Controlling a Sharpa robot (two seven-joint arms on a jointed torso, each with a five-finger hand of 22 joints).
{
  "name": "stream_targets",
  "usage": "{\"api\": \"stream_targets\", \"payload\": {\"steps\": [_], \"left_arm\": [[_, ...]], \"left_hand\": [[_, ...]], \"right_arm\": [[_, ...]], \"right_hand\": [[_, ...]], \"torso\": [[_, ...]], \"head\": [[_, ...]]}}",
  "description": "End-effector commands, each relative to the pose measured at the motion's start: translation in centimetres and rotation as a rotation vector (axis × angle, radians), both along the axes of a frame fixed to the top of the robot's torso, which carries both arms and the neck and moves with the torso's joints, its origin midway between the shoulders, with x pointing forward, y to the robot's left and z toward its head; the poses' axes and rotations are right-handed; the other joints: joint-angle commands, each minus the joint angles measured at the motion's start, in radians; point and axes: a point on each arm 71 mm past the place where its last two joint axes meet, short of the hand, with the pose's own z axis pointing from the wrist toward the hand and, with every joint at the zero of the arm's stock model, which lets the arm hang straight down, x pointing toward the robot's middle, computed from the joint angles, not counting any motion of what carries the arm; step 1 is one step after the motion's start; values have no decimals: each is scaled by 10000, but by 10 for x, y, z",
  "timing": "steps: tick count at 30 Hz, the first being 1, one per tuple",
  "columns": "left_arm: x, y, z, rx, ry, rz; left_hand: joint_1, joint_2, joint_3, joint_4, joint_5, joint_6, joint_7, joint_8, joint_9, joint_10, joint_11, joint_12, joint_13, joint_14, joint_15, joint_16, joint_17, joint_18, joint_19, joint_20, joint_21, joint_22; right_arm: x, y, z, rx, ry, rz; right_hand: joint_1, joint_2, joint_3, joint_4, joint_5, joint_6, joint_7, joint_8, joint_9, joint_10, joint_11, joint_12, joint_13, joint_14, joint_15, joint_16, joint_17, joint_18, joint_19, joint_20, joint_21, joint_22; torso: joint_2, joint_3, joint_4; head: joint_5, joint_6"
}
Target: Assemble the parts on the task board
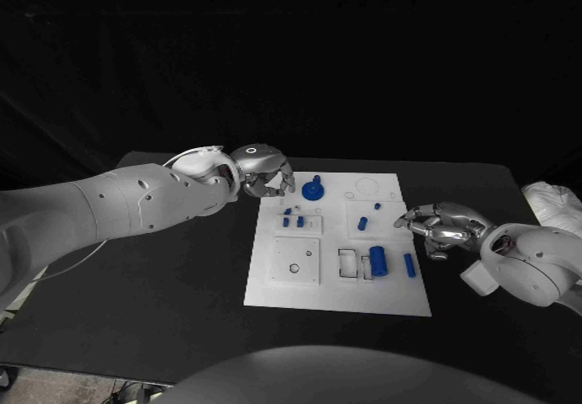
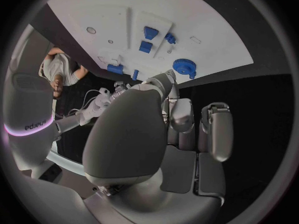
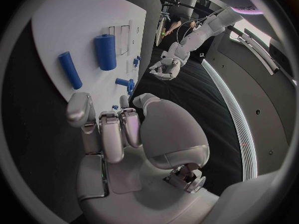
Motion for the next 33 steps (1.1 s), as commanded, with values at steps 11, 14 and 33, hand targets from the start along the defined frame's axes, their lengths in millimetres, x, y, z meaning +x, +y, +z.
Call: {"api": "stream_targets", "payload": {"steps": [11, 14, 33], "left_arm": [[13, -4, -8, 1181, 736, 2040], [14, -6, -10, 1081, 1027, 2367], [8, -15, -27, 1469, 2389, 2792]], "left_hand": [[-902, 495, -1323, 373, -328, 162, 250, -150, 67, 1674, 224, 5010, 6005, 304, 32, 524, 864, -104, 611, -4, 203, 2370], [-890, 566, -1401, 350, -311, 131, 276, -174, 64, 1648, 221, 5126, 6135, 295, 43, 527, 871, -102, 606, -15, 194, 2367], [-3034, 512, -3203, 480, 56, -298, 343, -790, -158, 5246, 178, 8877, 11289, 1760, 88, 3231, 6178, -223, 866, -5, 678, 2525]], "right_arm": [[-1, 4, -1, 67, 122, 213], [-1, 4, -1, 67, 136, 227], [-2, 4, -1, 56, 162, 246]], "right_hand": [[114, -54, 99, -13, -84, 139, -17, -6, -10, -34, 34, -21, 1206, 192, 37, -49, 1768, 105, 4, 24, -39, 1274], [134, -53, 117, -25, -87, 158, -20, -4, -10, -37, 33, -22, 1203, 191, 36, -50, 1765, 105, 6, 24, -37, 1274], [316, -73, 270, -163, -116, 287, -28, -3, -21, -11, 41, -11, 1216, 205, 36, -42, 1774, 104, 22, 25, -22, 1279]], "torso": [[19, -4, -13], [10, 1, -5], [11, -4, -4]], "head": [[37, -1], [41, -1], [0, -1]]}}
